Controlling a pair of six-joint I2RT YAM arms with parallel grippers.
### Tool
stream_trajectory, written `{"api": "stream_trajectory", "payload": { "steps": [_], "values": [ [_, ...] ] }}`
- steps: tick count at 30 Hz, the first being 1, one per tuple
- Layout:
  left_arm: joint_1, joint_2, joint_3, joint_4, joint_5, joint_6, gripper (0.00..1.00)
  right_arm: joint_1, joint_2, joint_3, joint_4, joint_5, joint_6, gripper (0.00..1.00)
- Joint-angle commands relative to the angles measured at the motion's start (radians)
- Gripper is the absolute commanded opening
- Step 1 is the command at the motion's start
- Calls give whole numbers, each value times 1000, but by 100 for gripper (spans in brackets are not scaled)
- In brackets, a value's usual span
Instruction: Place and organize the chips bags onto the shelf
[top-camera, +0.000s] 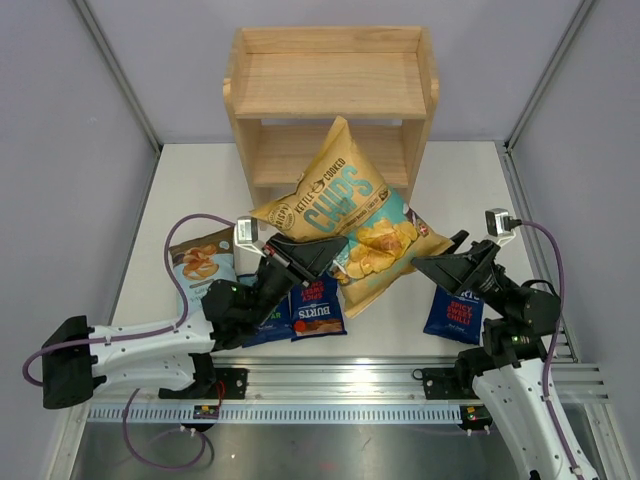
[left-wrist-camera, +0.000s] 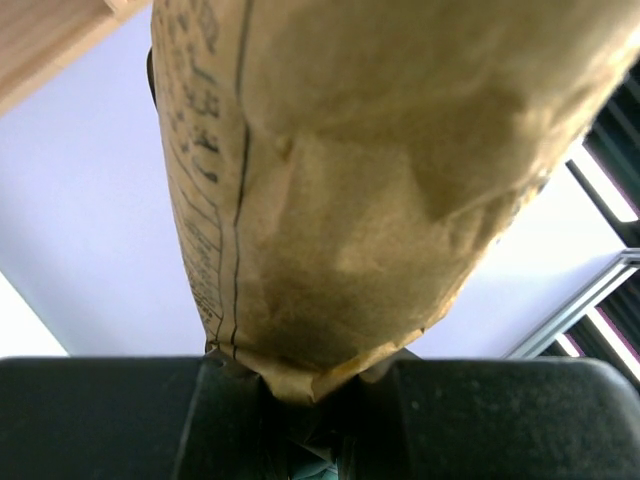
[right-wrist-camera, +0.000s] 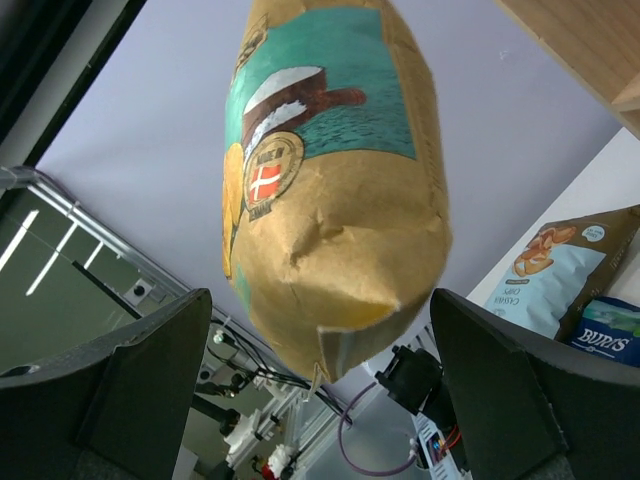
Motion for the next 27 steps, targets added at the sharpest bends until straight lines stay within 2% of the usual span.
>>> {"api": "stream_trajectory", "payload": {
  "steps": [1,5,7,9,12,16,17,20,21,22,25,27],
  "values": [
    [0,34,72,174,39,-72,11,5,0,72,-28,-57,-70,97],
    [6,71,119,90,101,-121,10,5,7,86,-39,-99,-70,92],
    [7,77,130,79,119,-124,10,5,12,100,-70,-111,-91,85],
    [15,76,147,28,150,-126,10,5,7,94,-111,-102,-114,82],
    [27,66,187,-114,205,-123,10,5,-11,79,-172,-50,-133,76],
    [78,34,158,-226,247,-156,13,5,3,36,-116,-56,-84,54],
    [96,27,147,-245,274,-188,13,4,4,25,-69,-56,-72,45],
    [180,-7,106,-288,340,-242,25,5,9,16,-45,-68,-67,34],
    [216,-16,99,-303,351,-245,39,5,10,19,-47,-73,-79,28],
    [231,-41,93,-346,359,-241,47,5,10,19,-50,-74,-84,27],
    [276,-111,86,-471,353,-193,81,5,15,17,-60,-76,-94,24],
    [293,-163,78,-550,314,-158,89,7,17,5,-67,-67,-95,23]
  ]
}}
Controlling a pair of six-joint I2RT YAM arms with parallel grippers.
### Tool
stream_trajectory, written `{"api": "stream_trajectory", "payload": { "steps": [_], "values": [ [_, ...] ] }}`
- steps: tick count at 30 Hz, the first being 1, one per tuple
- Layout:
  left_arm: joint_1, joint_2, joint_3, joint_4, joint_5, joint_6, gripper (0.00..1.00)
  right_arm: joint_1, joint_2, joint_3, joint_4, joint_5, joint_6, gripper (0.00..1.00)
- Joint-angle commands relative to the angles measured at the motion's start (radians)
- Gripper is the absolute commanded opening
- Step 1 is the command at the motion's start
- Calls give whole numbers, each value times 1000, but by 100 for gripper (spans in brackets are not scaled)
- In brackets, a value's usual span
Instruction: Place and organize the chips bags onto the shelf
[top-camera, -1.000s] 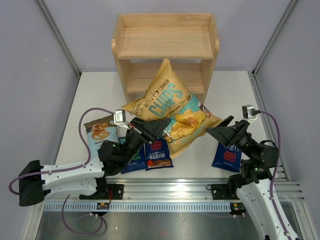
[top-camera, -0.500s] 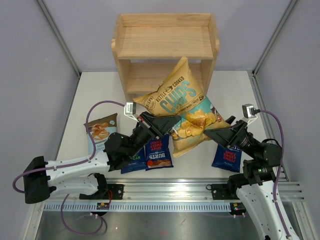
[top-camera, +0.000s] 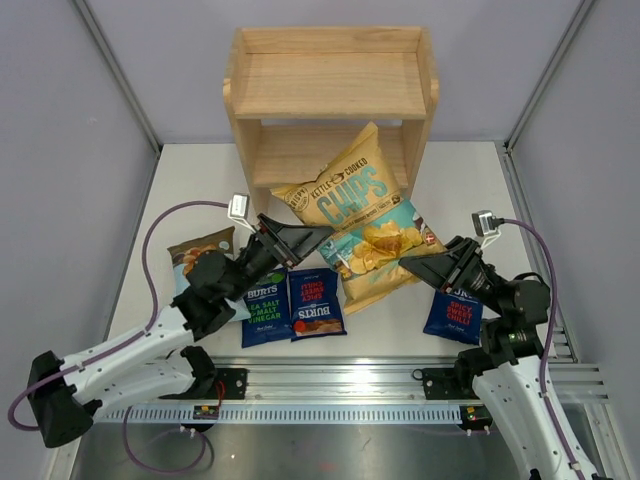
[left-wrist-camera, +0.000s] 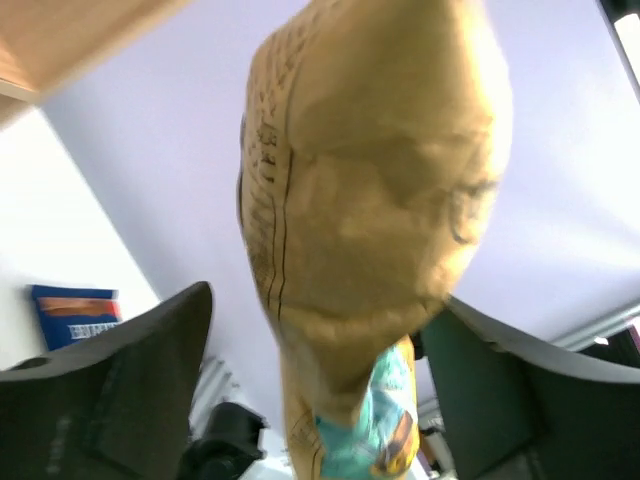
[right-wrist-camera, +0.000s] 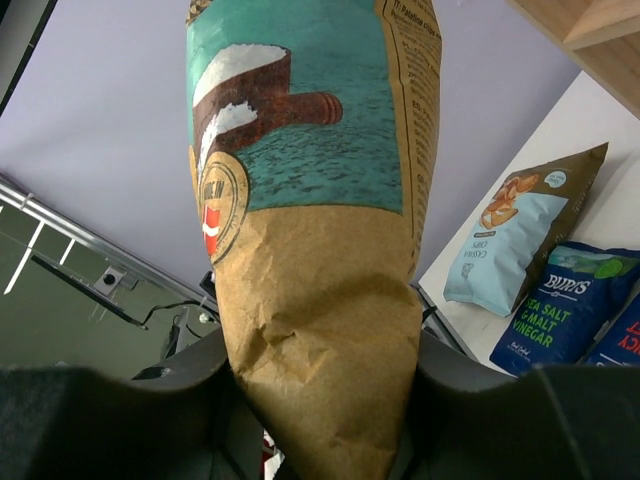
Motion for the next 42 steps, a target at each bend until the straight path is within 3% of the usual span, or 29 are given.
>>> {"api": "stream_trajectory", "payload": {
  "steps": [1,3,7,9,12,16,19,22,25,31,38,42],
  "values": [
    [24,-114,-5,-201,-30,77,94,4,-2,-1,65,5,-11,23],
    [27,-206,6,-329,-134,114,99,4,-3,-19,58,27,-5,23],
    [28,-372,46,-744,-349,197,99,4,29,-38,47,62,4,22],
    [28,-438,99,-878,-447,223,99,3,65,-38,50,81,14,22],
    [28,-448,191,-1104,-486,324,99,7,128,-35,59,123,20,20],
    [28,-390,421,-1407,-480,456,99,55,217,-42,111,215,50,21],
    [28,-351,533,-1513,-458,575,99,108,286,-51,171,324,72,22],
    [28,-311,584,-1592,-455,695,99,144,340,-25,185,435,58,21],
    [28,-338,537,-1571,-515,763,99,193,388,-1,197,560,54,20],
    [31,-499,267,-1379,-581,731,99,331,529,117,193,800,21,18],
    [73,-607,268,-1443,-714,665,99,460,763,275,233,1025,-5,17],
    [79,-656,261,-1443,-733,657,99,466,892,402,188,1027,-3,18]
  ]
}}
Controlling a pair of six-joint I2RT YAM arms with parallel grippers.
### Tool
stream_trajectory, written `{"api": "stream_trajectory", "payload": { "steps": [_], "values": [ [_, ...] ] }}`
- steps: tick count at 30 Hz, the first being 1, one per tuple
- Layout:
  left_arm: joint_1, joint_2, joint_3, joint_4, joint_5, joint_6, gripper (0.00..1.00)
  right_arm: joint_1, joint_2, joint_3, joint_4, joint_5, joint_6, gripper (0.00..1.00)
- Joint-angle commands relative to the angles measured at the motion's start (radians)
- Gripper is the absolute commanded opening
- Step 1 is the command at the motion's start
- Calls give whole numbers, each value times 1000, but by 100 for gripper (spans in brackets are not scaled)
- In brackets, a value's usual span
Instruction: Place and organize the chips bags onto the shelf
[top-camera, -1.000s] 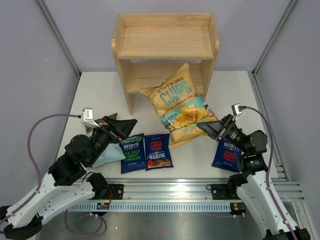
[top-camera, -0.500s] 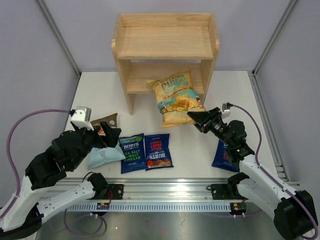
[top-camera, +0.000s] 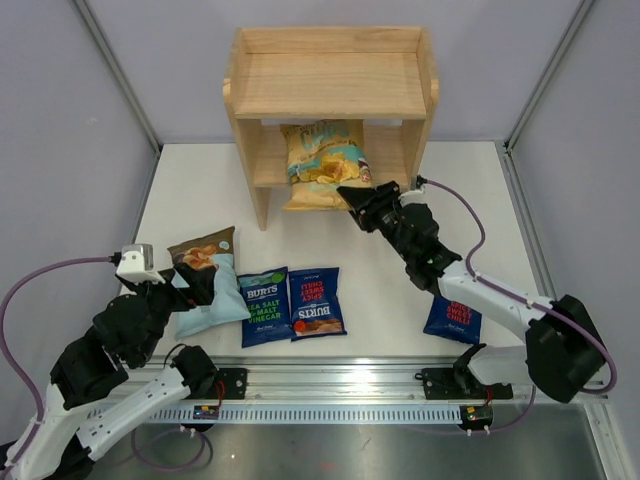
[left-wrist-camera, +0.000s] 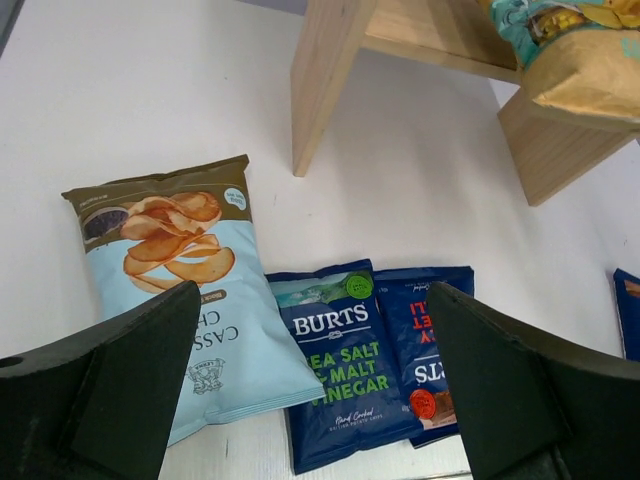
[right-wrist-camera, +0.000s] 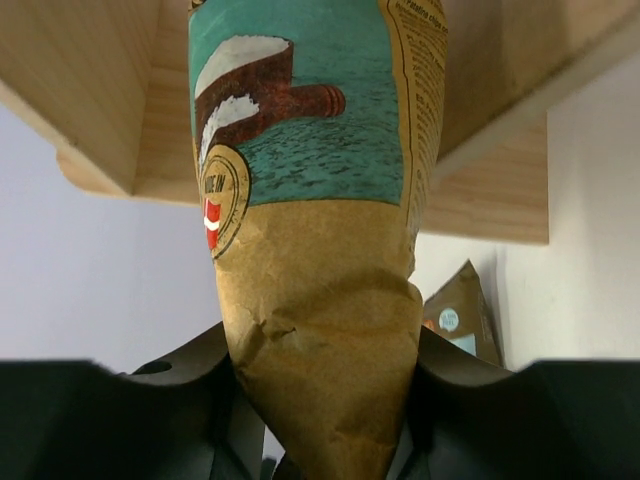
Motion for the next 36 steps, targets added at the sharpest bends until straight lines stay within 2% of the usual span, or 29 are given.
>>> {"api": "stream_trajectory", "payload": {
  "steps": [1,8,17,25,29,30,34,36],
  "values": [
    [8,-24,8,32,-77,-22,99,7,87,178,73,103,-9,18],
    [17,-62,8,18,-100,-38,99,24,256,308,24,198,13,18],
    [23,-81,3,20,-100,-38,99,94,469,528,-99,153,-9,20],
    [23,-92,3,23,-95,-33,99,142,548,608,-126,219,7,24],
    [23,-101,1,23,-93,-33,99,142,563,629,-163,212,19,33],
    [23,-102,1,23,-93,-33,99,142,564,632,-174,209,19,42],
    [23,-113,0,21,-93,-35,99,142,535,629,-253,207,16,53],
    [23,-118,-2,23,-95,-35,99,142,518,644,-351,219,-1,58]
  ]
}}
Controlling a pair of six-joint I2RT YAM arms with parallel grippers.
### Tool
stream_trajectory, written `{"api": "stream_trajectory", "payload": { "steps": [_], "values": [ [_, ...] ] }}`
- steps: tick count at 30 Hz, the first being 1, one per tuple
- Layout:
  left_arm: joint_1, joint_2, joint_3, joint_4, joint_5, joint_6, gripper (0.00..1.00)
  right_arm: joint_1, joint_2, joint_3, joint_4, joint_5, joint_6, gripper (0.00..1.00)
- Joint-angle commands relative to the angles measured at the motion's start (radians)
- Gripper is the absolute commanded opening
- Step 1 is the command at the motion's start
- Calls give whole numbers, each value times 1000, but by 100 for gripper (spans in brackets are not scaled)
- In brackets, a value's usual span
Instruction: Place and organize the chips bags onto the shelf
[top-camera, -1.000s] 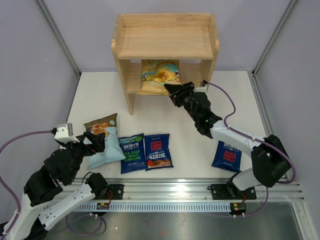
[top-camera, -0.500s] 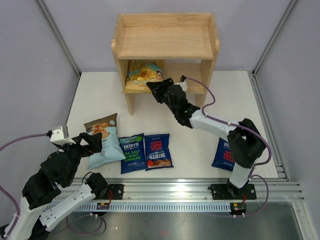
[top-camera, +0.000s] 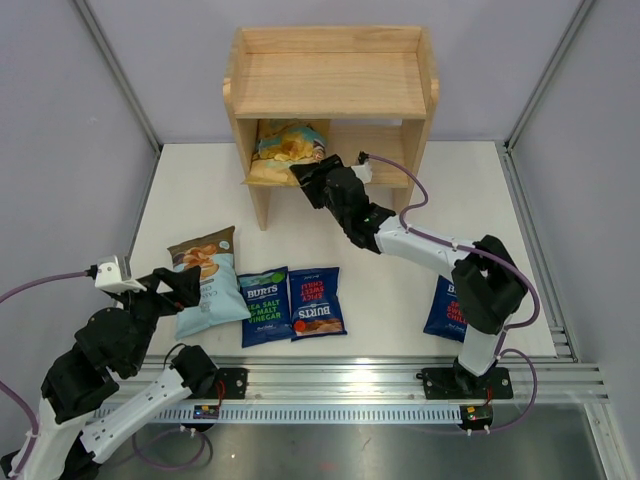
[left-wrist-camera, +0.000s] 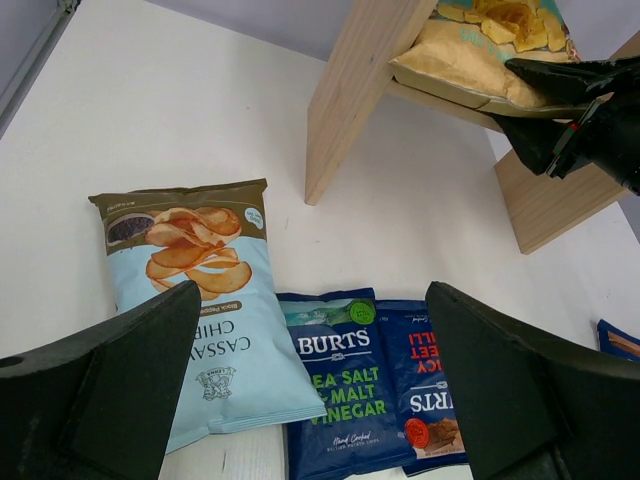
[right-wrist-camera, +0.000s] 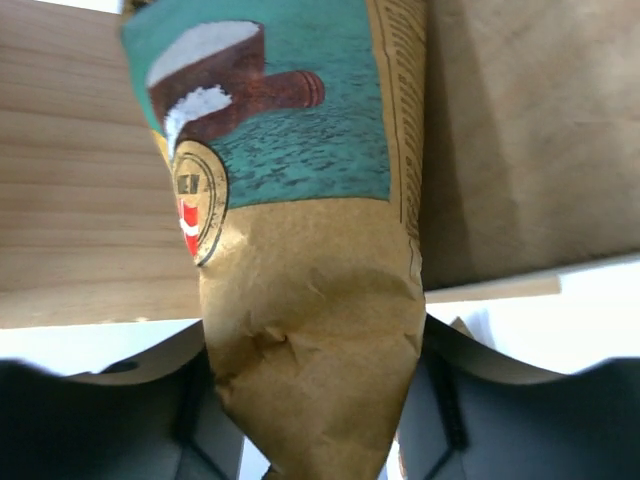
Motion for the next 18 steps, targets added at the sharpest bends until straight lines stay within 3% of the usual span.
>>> {"api": "stream_trajectory", "payload": {
  "steps": [1,11,18],
  "values": [
    [3,-15,0,32,-26,-7,99,22,-31,63,-153,13,-22,62],
    [3,-4,0,29,-27,-11,99,17,-98,63,-230,-23,-106,79],
    [3,8,0,29,-26,-8,99,10,-138,26,-198,-43,-127,78]
  ]
}}
